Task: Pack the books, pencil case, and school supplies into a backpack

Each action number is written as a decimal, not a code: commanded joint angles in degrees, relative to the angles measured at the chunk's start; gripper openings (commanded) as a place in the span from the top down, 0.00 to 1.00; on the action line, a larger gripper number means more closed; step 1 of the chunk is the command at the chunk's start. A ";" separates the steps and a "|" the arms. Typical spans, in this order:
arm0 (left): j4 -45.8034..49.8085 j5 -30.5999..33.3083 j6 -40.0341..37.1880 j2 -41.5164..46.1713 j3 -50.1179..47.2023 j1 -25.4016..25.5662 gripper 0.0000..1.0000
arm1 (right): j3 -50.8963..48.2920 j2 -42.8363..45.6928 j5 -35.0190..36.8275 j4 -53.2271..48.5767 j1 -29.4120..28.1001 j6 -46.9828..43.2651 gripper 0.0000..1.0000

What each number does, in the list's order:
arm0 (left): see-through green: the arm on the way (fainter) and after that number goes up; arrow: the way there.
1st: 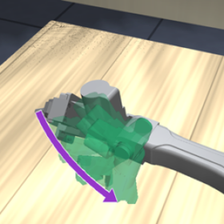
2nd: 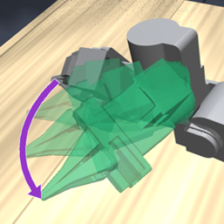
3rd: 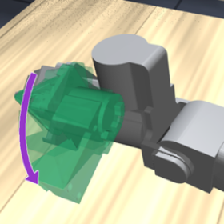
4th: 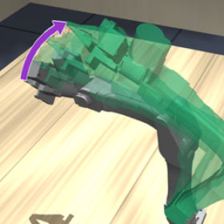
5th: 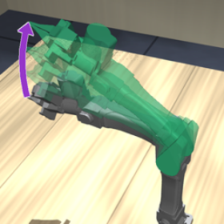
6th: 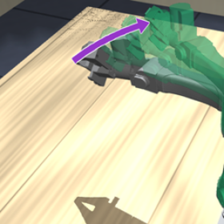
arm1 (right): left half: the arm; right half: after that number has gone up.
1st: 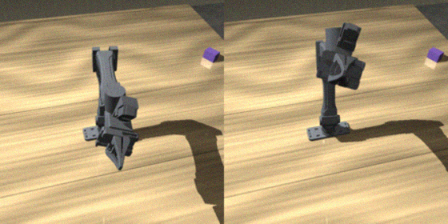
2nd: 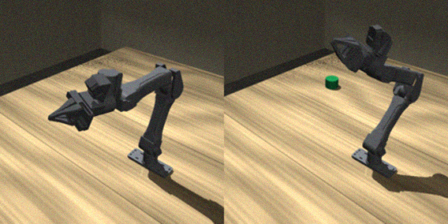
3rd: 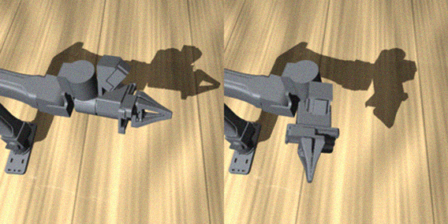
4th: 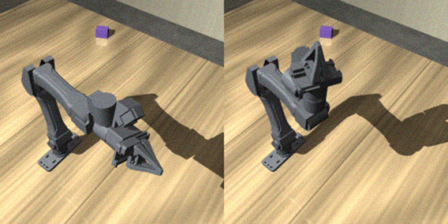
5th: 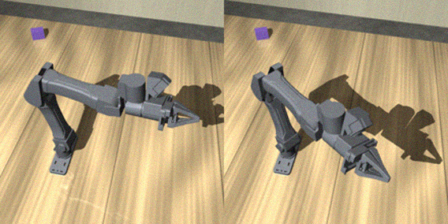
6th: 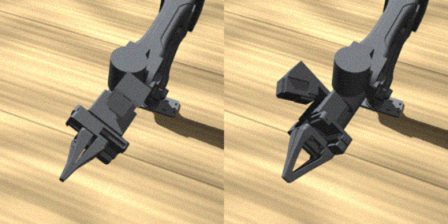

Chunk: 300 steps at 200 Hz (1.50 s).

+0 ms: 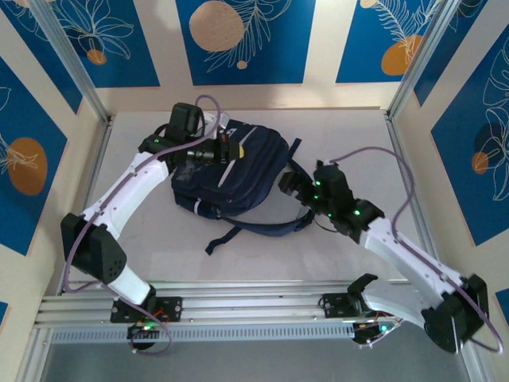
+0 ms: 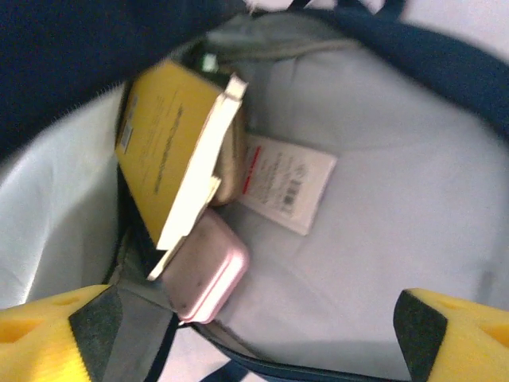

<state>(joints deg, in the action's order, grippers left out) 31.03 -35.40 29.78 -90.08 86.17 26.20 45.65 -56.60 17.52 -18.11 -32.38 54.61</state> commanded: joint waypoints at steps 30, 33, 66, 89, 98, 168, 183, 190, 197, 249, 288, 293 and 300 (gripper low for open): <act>10.58 5.60 -11.04 5.51 -7.51 6.55 1.00 | -3.15 5.56 -1.18 -5.94 13.13 -3.37 0.15; 10.78 6.22 -11.20 5.51 -8.25 7.07 1.00 | -3.05 5.32 -1.75 -5.83 13.88 -3.41 0.16; 8.67 9.36 -11.58 2.79 -15.07 11.11 1.00 | 0.72 -3.81 -11.51 -2.91 19.70 -4.76 0.20; 8.04 11.75 -12.32 -0.79 -15.81 14.90 1.00 | 7.43 -14.46 -18.36 -3.58 19.69 -7.78 0.19; 8.04 12.05 -12.76 -2.23 -15.73 16.28 1.00 | 9.49 -18.25 -19.78 -4.16 19.38 -8.49 0.19; 6.32 22.05 -8.14 13.51 -25.35 15.89 0.48 | 12.02 -30.50 -22.84 -2.81 16.68 -10.14 0.20; 6.62 24.74 -4.57 20.18 -28.66 11.52 0.42 | 11.51 -31.65 -22.60 -2.55 16.18 -10.14 0.21; 6.84 25.38 -2.25 22.93 -30.59 8.33 0.41 | 11.15 -31.97 -21.92 -2.55 16.01 -9.96 0.22; 6.62 25.01 -0.03 25.40 -32.85 4.85 0.41 | 10.44 -32.15 -21.40 -2.19 15.87 -9.67 0.24; 6.03 32.22 15.94 31.65 -46.56 -12.47 0.46 | 6.60 -32.14 -17.34 -1.97 14.00 -8.78 0.39; -2.07 32.41 21.67 25.35 -50.34 -18.99 0.46 | 4.77 -29.87 -14.06 -2.84 10.00 -8.69 0.46; -2.61 32.41 21.87 23.64 -49.70 -18.99 0.46 | 4.58 -29.53 -13.65 -3.04 9.31 -8.64 0.46; -4.11 31.73 21.78 21.04 -48.79 -18.99 0.46 | 4.39 -29.08 -13.25 -3.40 8.35 -8.52 0.47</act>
<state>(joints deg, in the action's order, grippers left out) 33.50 -4.36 47.24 -63.20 35.75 8.23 51.53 -88.12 2.39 -19.64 -20.84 46.22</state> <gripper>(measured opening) 0.537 0.538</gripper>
